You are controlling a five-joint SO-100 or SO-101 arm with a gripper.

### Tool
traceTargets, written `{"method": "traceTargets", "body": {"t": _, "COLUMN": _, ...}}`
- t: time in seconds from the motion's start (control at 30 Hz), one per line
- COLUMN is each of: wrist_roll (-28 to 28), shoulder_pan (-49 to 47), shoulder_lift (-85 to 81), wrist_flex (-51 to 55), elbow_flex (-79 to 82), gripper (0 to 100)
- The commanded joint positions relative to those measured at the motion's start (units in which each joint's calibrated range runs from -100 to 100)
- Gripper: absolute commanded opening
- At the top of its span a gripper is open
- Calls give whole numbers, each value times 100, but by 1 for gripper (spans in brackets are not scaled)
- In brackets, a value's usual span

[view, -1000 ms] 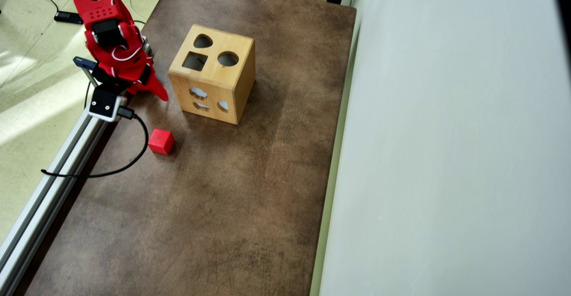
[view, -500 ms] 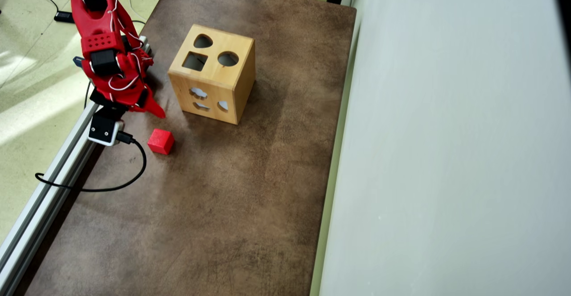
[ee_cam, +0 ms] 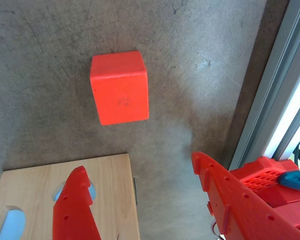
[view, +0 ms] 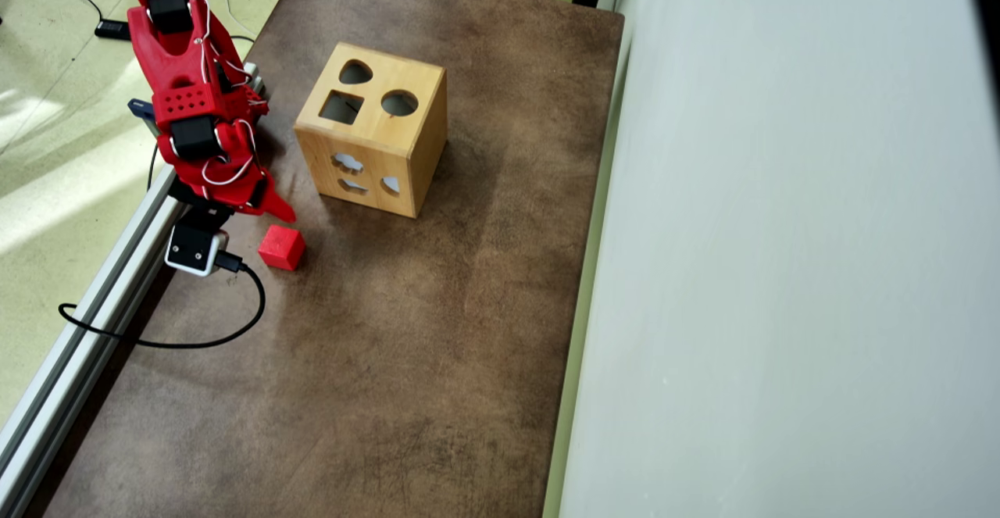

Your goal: Pick and place the red cube on the square hole

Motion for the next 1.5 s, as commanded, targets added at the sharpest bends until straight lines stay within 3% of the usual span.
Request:
{"method": "traceTargets", "body": {"t": 0.0, "wrist_roll": 0, "shoulder_pan": -12, "shoulder_lift": -20, "wrist_flex": -59, "elbow_flex": -43, "gripper": 32}}
{"method": "traceTargets", "body": {"t": 1.47, "wrist_roll": 20, "shoulder_pan": -86, "shoulder_lift": 761, "wrist_flex": -847, "elbow_flex": 351, "gripper": 32}}
